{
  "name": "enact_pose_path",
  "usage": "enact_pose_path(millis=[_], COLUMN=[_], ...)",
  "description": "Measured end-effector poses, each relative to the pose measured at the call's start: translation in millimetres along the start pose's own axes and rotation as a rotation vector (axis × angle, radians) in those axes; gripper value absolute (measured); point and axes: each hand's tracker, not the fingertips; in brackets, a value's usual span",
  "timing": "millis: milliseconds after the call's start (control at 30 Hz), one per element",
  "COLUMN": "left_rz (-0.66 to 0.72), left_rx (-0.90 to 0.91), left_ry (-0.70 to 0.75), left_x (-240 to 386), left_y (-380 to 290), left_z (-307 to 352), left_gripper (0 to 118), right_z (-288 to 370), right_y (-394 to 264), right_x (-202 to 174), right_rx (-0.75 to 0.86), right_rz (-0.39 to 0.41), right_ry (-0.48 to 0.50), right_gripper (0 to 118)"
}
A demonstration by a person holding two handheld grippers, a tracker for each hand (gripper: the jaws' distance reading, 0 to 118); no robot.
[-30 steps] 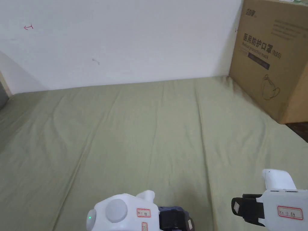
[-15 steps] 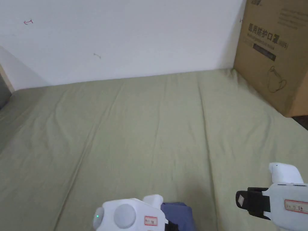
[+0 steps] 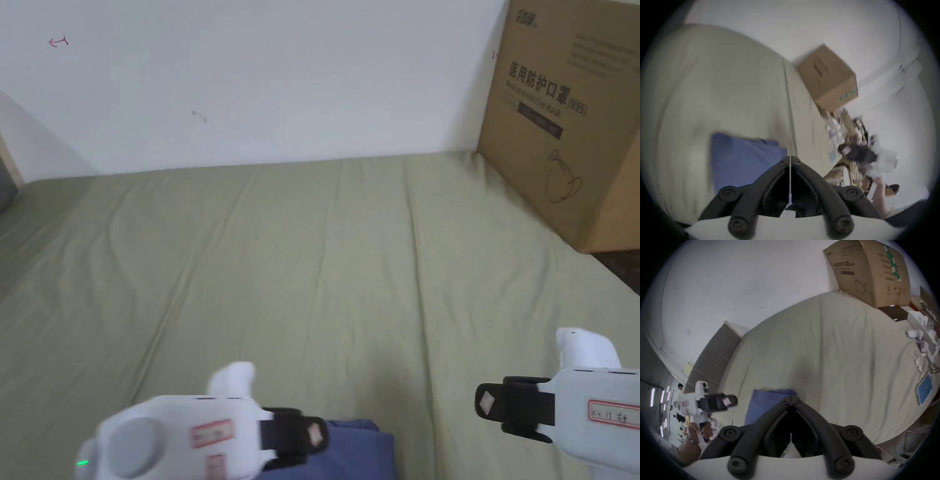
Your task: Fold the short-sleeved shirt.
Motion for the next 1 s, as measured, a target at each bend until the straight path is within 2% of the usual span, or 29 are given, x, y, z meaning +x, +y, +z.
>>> enact_pose_path(millis=[167,300,367,433,467,500,533,567,600,633,667,767,900,1000], left_rz=[0.09,0.183,0.196,0.225,0.235,0.242,0.247,0.249,0.253,0.257,0.261,0.28,0.382,0.364], left_rx=[0.171,0.151,0.127,0.091,0.08,0.069,0.053,0.032,0.011,-0.012,-0.042,-0.123,-0.217,-0.168], left_ry=[0.099,0.127,0.155,0.15,0.148,0.135,0.117,0.094,0.066,0.034,0.003,-0.08,-0.256,-0.414], left_x=[-38,-77,-92,-107,-114,-121,-126,-131,-137,-142,-149,-163,-182,-178], left_y=[-1,-15,-21,-25,-27,-27,-28,-28,-28,-26,-26,-22,-31,-33], left_z=[83,99,98,90,87,83,76,70,63,55,46,17,-37,-60], left_gripper=[1,1,1,2,2,5,17,36,65,101,115,118,118,118], right_z=[-50,-116,-142,-153,-153,-151,-148,-146,-146,-146,-145,-148,-148,-145], right_y=[-20,-60,-77,-88,-92,-93,-91,-89,-89,-89,-89,-91,-90,-89], right_x=[-23,-25,-20,-12,-9,-3,2,3,8,9,11,17,13,7], right_rx=[-0.183,-0.376,-0.441,-0.482,-0.494,-0.476,-0.459,-0.469,-0.48,-0.483,-0.484,-0.486,-0.501,-0.509], right_rz=[0.018,-0.036,-0.066,-0.07,-0.066,-0.089,-0.14,-0.138,-0.115,-0.101,-0.089,-0.085,-0.148,-0.156], right_ry=[0.145,0.247,0.244,0.156,0.145,0.181,0.232,0.217,0.18,0.179,0.186,0.193,0.19,0.194], right_gripper=[0,0,0,0,0,0,0,0,0,0,0,0,0,0])
